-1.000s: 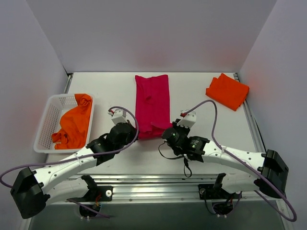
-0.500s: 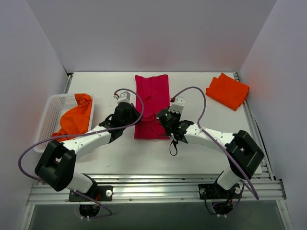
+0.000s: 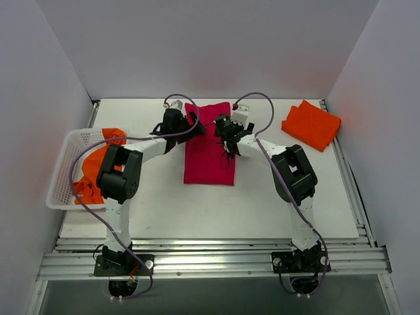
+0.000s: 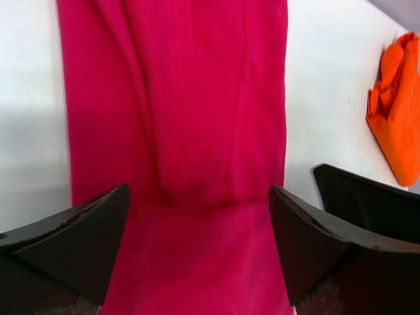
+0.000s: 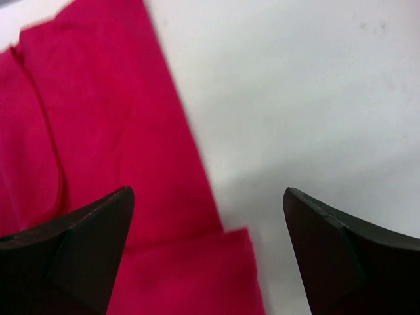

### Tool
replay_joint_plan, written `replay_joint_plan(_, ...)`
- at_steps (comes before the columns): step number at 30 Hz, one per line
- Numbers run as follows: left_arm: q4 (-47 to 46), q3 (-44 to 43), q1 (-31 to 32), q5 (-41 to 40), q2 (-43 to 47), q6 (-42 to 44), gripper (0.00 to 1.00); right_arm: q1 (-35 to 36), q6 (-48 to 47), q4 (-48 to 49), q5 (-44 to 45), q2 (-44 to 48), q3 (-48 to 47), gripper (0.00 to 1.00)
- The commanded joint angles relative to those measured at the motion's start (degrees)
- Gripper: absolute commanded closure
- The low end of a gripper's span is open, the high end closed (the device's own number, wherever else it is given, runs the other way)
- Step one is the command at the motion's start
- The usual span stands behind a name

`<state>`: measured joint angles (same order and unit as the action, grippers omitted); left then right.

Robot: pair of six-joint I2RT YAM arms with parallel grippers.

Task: Fold and stack the t-shirts
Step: Fold the folded rectangular tshirt in 1/3 of the way, then grab one side of the 2/3 rectangular tshirt with both arms

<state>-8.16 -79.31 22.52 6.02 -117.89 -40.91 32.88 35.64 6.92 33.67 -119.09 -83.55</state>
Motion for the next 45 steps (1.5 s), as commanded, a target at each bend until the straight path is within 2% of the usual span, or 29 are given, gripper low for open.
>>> replay_joint_plan(1,1.13,-12.87,-3.71,8.56,-5.77,0.4,0.05,-2.12,-2.67,-3.93,2.45,-0.44,-9.16,0.07)
replay_joint_plan(5,2.08,-17.28,-6.35,8.05,-3.6,-0.14,0.06,-2.21,-6.46,-3.93,4.82,2.01,-12.08,0.04)
replay_joint_plan(8,4.47,-15.71,-6.53,4.54,2.89,1.44,0.06,-2.3,-6.81,-1.83,5.18,8.15,-6.82,0.04)
replay_joint_plan(12,1.23,-1.59,-6.09,-2.93,14.41,0.22,0.06,-2.12,-4.27,0.55,4.22,18.26,6.09,0.05)
replay_joint_plan(13,0.79,4.97,-5.74,-3.99,16.53,-0.14,0.05,-2.12,-3.48,2.29,3.43,22.63,12.38,0.05)
replay_joint_plan(15,-0.53,11.51,-4.69,-5.49,22.24,-1.1,0.05,-1.95,-0.41,4.41,0.09,27.13,19.44,0.05)
replay_joint_plan(16,-1.41,18.24,-3.2,-8.37,23.91,-1.45,0.05,-1.86,0.74,6.86,-1.14,31.42,26.44,0.06)
replay_joint_plan(18,-3.78,24.61,-1.53,-10.14,28.31,-3.55,0.04,-1.51,3.9,9.59,-4.66,35.4,33.33,0.07)
replay_joint_plan(19,-4.92,30.64,0.48,-11.72,29.54,-4.26,0.04,-0.64,4.87,12.39,-5.45,38.98,39.54,0.08)
replay_joint_plan(23,-10.36,42.18,5.84,-15.5,35.17,-8.31,0.03,3.58,9.17,17.07,-6.87,45.69,50.64,0.09)
replay_joint_plan(25,-11.96,45.37,8.83,-17.09,36.32,-11.03,0.03,6.91,10.41,17.86,-6.51,47.27,53.13,0.09)
replay_joint_plan(30,-14.95,50.04,12.8,-20.52,35.8,-15.51,0.03,11.06,13.75,20.32,-7.39,45.88,57.79,0.11)
replay_joint_plan(41,-16.09,48.2,14.21,-19.91,31.67,-17.01,0.02,12.64,16.83,28.58,-8.18,34.55,59.2,0.18)
replay_joint_plan(44,-16.97,48.11,14.21,-20.0,30.44,-17.01,0.02,12.64,16.92,31.13,-9.06,30.59,58.33,0.3)
replay_joint_plan(45,-17.15,48.02,14.21,-20.08,30.0,-17.1,0.01,12.64,16.83,31.49,-9.15,28.67,57.98,0.38)
